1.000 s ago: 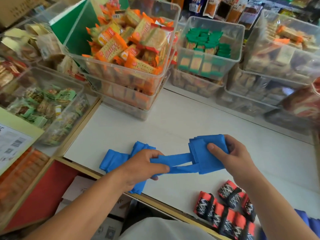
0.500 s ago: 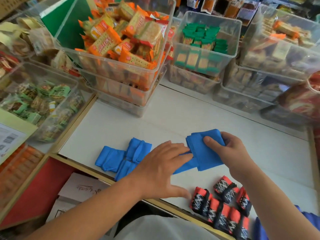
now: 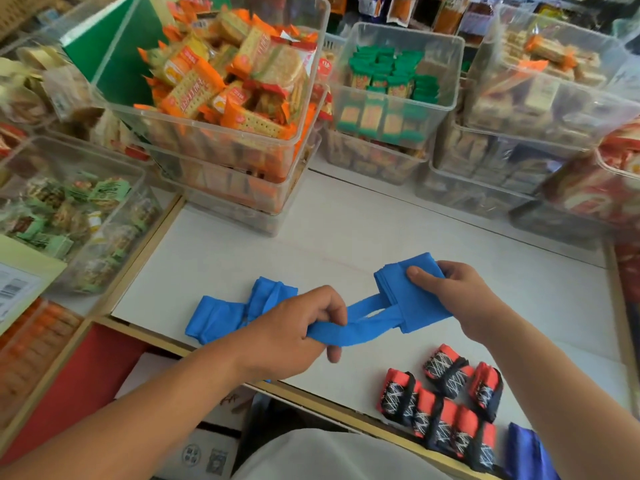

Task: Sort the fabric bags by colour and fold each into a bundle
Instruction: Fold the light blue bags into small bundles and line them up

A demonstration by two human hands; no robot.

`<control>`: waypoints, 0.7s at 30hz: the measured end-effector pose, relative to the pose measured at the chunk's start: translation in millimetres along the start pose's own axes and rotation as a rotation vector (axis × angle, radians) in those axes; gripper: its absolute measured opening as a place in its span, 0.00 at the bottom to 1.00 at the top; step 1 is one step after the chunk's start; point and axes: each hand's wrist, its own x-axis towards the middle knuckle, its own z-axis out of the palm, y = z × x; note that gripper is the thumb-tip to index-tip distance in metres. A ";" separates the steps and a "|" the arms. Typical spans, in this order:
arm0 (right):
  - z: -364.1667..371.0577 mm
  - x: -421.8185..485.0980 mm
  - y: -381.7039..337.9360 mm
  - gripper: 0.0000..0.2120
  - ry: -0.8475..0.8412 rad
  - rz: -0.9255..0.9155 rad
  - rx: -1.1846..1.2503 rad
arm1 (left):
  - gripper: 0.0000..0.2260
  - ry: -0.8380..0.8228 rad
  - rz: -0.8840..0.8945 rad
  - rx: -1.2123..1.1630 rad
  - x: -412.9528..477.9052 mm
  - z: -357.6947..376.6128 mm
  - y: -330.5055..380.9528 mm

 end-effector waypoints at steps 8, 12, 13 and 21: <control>-11.8 1.2 13.7 0.15 -0.001 0.028 0.017 | 0.16 0.385 0.197 -0.038 4.3 2.2 -11.2; -15.2 -4.0 19.7 0.17 -0.076 0.106 0.120 | 0.13 0.278 0.165 -0.269 2.4 -0.5 -10.2; -15.8 -6.3 20.5 0.17 -0.104 0.129 0.154 | 0.14 0.248 0.133 -0.395 0.8 -1.5 -7.4; -0.6 -18.7 36.5 0.20 -0.132 0.034 0.237 | 0.05 0.564 -0.382 -0.765 28.9 9.4 -17.1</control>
